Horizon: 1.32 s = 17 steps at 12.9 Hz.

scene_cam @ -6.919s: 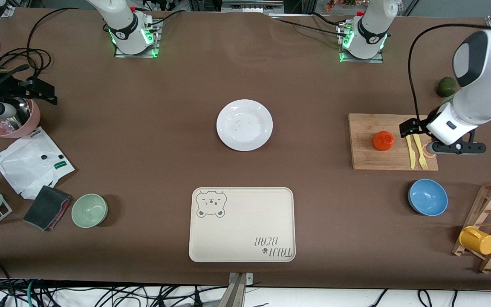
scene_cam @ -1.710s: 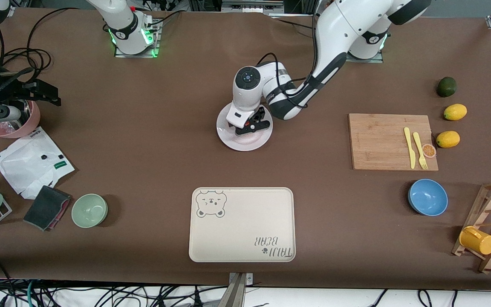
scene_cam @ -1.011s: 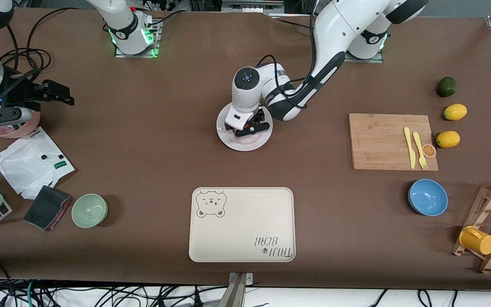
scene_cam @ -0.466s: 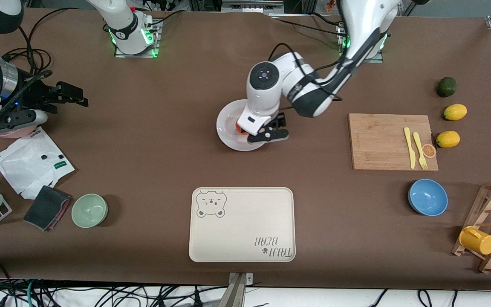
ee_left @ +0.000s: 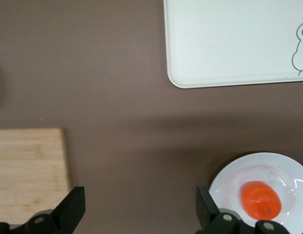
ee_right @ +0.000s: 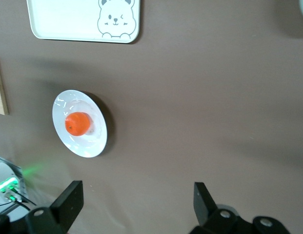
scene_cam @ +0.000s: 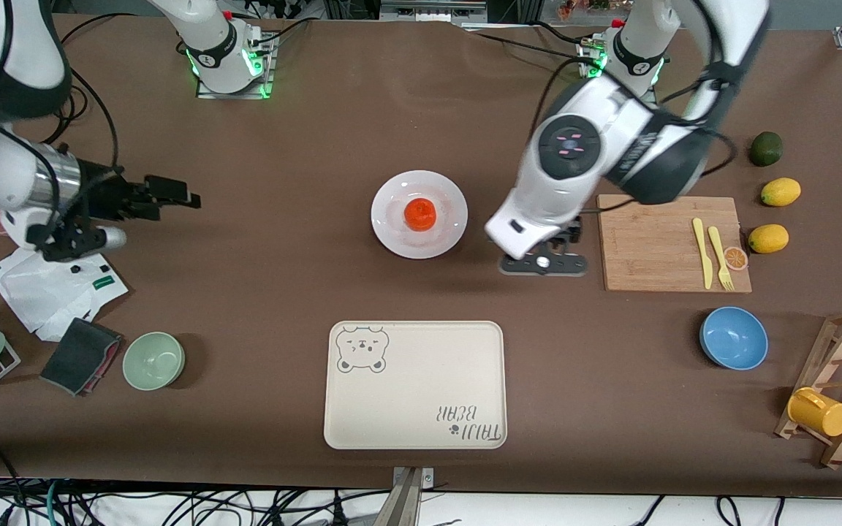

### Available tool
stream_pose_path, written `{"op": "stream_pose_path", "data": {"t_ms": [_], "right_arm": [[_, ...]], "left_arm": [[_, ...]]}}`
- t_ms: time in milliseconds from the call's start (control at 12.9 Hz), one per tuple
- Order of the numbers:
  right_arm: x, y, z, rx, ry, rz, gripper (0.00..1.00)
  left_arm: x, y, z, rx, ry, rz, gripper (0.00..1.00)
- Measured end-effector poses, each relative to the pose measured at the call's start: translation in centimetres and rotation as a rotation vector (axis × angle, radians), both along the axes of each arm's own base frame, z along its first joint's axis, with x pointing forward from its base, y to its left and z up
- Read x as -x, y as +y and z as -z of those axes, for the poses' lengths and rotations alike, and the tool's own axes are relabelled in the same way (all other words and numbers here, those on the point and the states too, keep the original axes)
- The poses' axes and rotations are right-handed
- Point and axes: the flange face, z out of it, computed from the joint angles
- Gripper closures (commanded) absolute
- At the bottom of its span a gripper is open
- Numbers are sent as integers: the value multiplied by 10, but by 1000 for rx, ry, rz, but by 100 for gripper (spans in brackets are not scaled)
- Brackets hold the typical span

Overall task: Place orange and plate with both arms
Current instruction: 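Raise the left gripper away while the right gripper reaches the plate rim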

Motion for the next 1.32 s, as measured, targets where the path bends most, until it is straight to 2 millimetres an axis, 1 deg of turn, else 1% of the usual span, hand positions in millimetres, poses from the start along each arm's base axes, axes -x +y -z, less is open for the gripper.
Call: {"op": "stream_pose_path", "data": {"t_ms": [155,311,466,544,700,777,933,1011,1166,1322], "right_arm": [[-4,19,33,-17,30,-14,0],[2,36,62,-111,46,-17,0],[12,38,90,-182,50,-40,0],[16,37,103,-198,40,-52,0],[28,36,133,-268,1,-68,0],[37,36,153,-316,-20,-72,0],[60,44,188,-367,-28,-77,0],[69,51,198,-376,-23,-73,0],[82,67,209,-413,-16,-56,0],[93,82,220,-471,-30,-43,0]], "left_arm": [[-7,37,-23,-6,15,19,0],[-9,61,-46,9,36,44,0],[-10,83,-70,29,32,63,0],[-11,99,-82,60,33,64,0],[-10,139,-104,114,33,56,0],[-5,158,-113,118,27,51,0],[13,185,-123,98,27,19,0],[23,200,-123,88,28,-6,0],[35,224,-123,82,11,-47,0],[40,243,-126,81,-3,-81,0]]}}
